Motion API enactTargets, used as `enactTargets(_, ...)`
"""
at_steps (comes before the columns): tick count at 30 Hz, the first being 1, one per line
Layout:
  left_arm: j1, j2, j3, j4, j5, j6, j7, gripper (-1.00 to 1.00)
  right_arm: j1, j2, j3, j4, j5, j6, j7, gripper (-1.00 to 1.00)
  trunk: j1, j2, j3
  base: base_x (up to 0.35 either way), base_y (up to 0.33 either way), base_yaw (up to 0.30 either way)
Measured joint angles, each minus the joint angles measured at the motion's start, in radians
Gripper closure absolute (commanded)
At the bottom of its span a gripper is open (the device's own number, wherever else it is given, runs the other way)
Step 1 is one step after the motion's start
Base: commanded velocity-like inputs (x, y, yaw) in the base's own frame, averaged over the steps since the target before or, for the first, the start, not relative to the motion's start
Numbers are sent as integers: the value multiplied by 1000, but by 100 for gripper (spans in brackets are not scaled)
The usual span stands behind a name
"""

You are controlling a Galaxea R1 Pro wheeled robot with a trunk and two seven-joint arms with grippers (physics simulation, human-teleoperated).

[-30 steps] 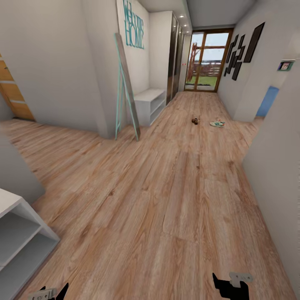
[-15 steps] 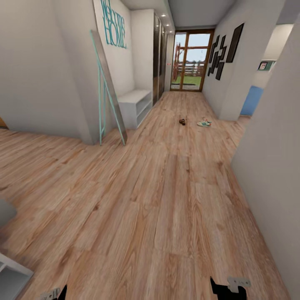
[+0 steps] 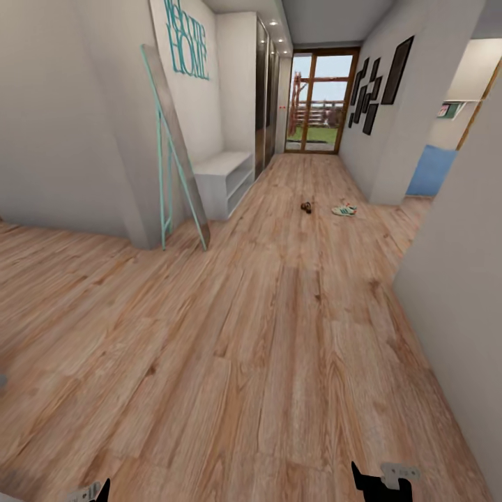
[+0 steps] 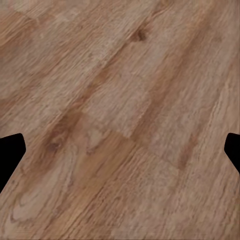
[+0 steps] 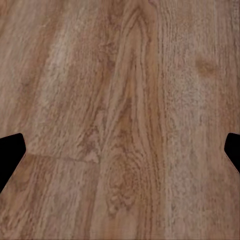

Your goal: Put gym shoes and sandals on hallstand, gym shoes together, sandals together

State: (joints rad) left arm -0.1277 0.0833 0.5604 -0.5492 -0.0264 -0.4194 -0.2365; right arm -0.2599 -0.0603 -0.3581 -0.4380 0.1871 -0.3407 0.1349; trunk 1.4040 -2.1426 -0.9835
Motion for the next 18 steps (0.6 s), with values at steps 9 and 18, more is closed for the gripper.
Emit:
enactTargets(9,0,0,-3,2,-7,0,-1,-100,0,-1,0,0,0,0,0,-100,0,0,0,340,0,0)
enactTargets(18,0,0,-4,2,-33,1,-2,-100,0,-4,0,0,0,0,0,-100,0,0,0,340,0,0)
